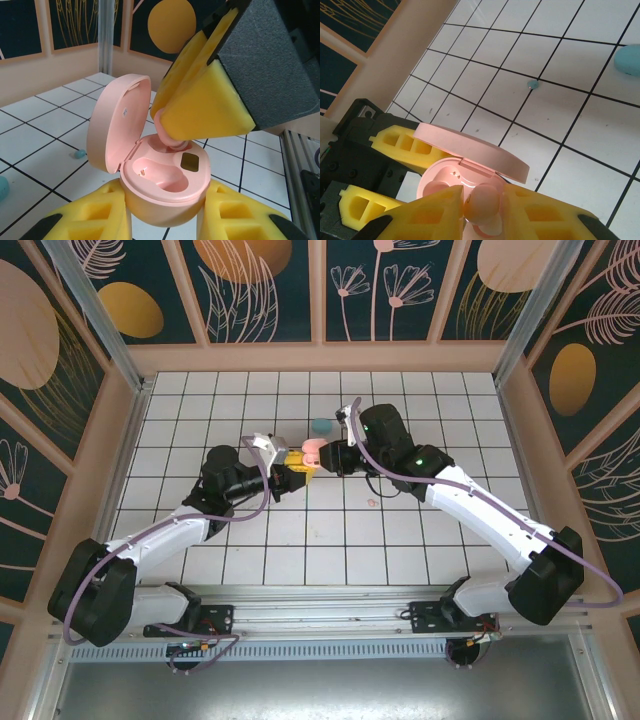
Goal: Insert the wireless bluetooth earbuds into the charging case
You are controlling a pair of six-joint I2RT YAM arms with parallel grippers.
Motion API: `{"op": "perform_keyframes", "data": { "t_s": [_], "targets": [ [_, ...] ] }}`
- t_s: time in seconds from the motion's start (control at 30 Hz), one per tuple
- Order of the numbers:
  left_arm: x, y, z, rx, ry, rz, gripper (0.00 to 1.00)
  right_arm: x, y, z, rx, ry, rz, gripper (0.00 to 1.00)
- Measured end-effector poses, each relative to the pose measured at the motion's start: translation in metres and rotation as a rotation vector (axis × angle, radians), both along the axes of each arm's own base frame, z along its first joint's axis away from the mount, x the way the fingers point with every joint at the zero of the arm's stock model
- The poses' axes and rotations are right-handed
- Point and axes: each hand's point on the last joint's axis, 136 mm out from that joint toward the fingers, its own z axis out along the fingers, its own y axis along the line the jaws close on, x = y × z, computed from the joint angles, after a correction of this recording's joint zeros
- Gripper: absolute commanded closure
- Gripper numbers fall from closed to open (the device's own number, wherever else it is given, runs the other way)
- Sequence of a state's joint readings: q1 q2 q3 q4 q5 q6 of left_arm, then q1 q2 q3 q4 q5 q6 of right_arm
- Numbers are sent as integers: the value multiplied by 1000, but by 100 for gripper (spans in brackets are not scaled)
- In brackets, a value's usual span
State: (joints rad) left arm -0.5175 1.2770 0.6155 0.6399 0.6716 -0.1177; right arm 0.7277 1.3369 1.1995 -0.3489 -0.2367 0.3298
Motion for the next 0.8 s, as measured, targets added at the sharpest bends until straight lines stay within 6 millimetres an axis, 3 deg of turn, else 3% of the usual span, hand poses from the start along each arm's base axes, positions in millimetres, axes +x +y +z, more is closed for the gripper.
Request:
{"op": "perform_keyframes", "data": {
  "t_s": [0.47, 0.8],
  "targets": [
    [0, 0, 1, -2, -3, 0, 87, 1, -1, 2, 2, 8, -14, 73],
    [0, 0, 1, -1, -3, 1, 87, 0, 0, 3, 8, 18, -10, 84]
  ]
}}
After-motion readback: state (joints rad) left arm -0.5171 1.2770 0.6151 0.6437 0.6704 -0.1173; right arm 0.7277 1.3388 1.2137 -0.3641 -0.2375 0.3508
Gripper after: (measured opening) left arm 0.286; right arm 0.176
